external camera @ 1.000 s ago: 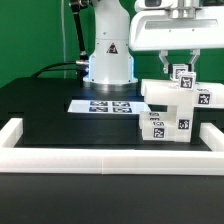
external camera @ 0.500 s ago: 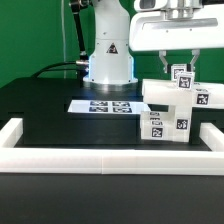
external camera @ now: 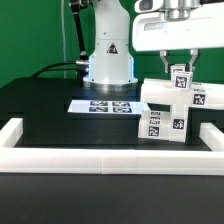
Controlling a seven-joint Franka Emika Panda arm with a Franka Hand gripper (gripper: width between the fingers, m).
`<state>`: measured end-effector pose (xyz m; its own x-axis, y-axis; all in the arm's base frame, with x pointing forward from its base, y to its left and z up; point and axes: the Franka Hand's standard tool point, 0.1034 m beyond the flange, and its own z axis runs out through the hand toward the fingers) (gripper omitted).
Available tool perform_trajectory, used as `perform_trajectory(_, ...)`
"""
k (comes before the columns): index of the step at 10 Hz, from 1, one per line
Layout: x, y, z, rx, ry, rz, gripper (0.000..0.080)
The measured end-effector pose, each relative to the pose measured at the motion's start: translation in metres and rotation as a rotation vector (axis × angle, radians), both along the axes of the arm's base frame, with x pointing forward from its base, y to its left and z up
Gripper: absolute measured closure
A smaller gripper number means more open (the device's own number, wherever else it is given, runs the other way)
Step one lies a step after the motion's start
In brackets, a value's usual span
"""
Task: Assemble chair
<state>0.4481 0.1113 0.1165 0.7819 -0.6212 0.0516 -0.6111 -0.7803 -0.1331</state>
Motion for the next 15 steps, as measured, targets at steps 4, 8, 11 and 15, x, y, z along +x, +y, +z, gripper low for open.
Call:
perform_trajectory(4, -0.0009, 0.0059, 0.0010, -0.016, -0.009, 0.110, 0.0209)
perform_trajectory(8, -0.0016, 0.0067, 0.0007, -0.068, -0.040, 0.522, 0.0152)
perform_trajectory(11, -0.0016, 0.0066, 0.0005, -0.094, -0.055, 0.730, 0.0151)
perform_trajectory(15, -0.0009, 0.0044, 0.0006, -0.139, -0.077, 1.062, 0.0151)
